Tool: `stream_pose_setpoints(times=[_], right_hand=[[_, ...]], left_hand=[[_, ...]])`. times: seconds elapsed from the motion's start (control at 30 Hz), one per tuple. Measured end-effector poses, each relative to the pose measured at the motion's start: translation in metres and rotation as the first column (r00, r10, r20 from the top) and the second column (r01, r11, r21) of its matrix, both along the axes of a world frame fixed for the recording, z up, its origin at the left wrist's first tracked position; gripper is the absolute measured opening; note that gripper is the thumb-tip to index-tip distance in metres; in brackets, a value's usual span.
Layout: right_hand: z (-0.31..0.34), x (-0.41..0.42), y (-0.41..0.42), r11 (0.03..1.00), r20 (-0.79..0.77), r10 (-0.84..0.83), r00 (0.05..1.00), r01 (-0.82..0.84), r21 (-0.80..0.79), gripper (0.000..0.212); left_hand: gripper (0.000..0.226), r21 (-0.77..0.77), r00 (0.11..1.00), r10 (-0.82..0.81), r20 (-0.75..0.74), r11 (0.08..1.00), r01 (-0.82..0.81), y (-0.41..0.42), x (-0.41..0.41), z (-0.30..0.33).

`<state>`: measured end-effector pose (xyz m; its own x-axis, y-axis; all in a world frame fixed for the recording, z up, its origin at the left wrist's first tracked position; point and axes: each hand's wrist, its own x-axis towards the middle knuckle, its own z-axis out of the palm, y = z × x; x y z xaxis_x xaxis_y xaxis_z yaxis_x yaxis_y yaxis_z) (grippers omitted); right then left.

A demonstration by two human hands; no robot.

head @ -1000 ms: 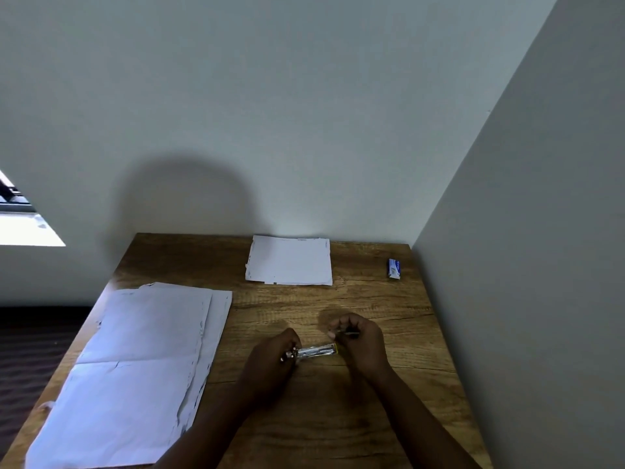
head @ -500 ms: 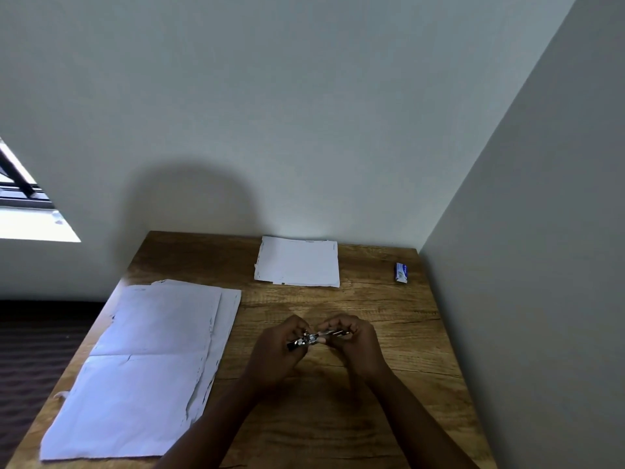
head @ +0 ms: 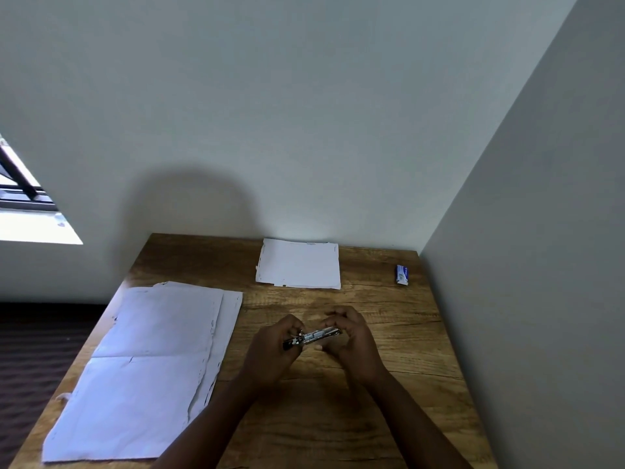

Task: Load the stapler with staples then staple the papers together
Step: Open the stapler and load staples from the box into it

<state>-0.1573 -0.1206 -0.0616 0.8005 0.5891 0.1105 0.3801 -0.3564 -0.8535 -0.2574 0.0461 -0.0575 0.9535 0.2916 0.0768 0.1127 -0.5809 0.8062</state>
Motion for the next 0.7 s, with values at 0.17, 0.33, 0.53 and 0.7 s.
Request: stream_pose_setpoints(times=[0.17,0.33,0.53,0.7], right_hand=[[-0.004,-0.004,0.003,0.998,0.111,-0.055,0.992,0.058,-0.018,0.02],[-0.004,-0.005,0.001,0.994,0.285,-0.049,0.957,0.074,-0.078,0.013],[-0.003,-0.008,-0.008,0.968,0.549,0.094,0.831,0.052,-0.245,0.02],[0.004,-0.016,0.001,0.958,0.547,0.011,0.837,0.148,-0.246,0.016]], left_hand=[[0.024,-0.014,1.0,0.007,-0.006,1.0,-0.008,0.0,0.0,0.0],[0.024,-0.025,1.0,0.002,-0.012,1.0,-0.002,0.001,0.001,-0.001],[0.026,-0.05,1.0,0.018,-0.016,0.999,-0.019,0.001,0.001,-0.003],[0.028,-0.055,0.999,0.033,-0.006,0.998,-0.033,0.0,0.001,-0.005]])
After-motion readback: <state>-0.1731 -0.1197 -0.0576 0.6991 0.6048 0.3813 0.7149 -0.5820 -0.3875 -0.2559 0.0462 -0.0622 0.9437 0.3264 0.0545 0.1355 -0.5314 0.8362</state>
